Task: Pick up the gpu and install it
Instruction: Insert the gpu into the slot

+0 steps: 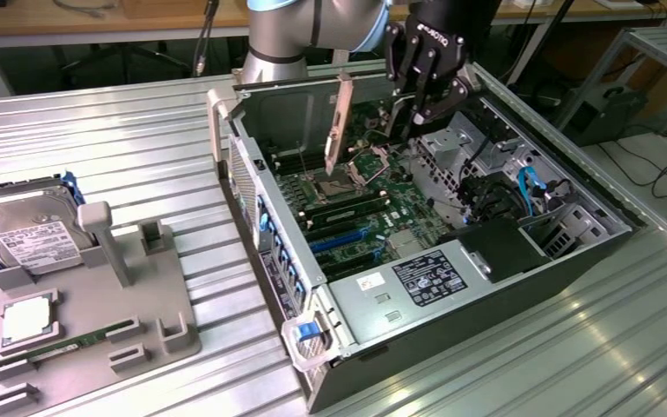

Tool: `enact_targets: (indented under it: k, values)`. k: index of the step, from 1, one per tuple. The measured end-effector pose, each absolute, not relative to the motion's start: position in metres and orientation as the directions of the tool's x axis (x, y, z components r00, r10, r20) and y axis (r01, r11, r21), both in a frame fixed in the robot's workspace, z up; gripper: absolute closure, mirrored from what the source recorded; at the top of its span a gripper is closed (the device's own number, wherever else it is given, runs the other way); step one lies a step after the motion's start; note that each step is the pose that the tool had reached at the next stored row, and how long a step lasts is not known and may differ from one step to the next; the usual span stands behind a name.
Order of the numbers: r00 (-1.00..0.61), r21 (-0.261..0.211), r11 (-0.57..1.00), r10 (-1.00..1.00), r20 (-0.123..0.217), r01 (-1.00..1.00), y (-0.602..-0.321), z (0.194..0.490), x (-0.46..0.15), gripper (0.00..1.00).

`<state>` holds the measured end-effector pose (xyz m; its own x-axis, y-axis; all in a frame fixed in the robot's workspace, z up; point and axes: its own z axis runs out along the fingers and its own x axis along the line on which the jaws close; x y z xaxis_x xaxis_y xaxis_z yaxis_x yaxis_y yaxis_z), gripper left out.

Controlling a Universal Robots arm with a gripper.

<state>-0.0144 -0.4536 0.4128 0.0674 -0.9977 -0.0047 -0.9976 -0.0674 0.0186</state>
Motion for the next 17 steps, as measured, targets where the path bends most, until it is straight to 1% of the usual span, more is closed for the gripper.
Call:
enact_targets:
  k: [8, 10, 17]
  values:
    - [0.067, 0.02, -0.067, -0.998, -0.004, -0.998, -0.453, 0.399, -0.014, 0.72]
    - [0.067, 0.021, -0.067, -0.998, 0.006, -0.998, -0.452, 0.395, -0.014, 0.72]
    - [0.067, 0.021, -0.067, -0.998, 0.007, -0.998, -0.45, 0.389, -0.015, 0.72]
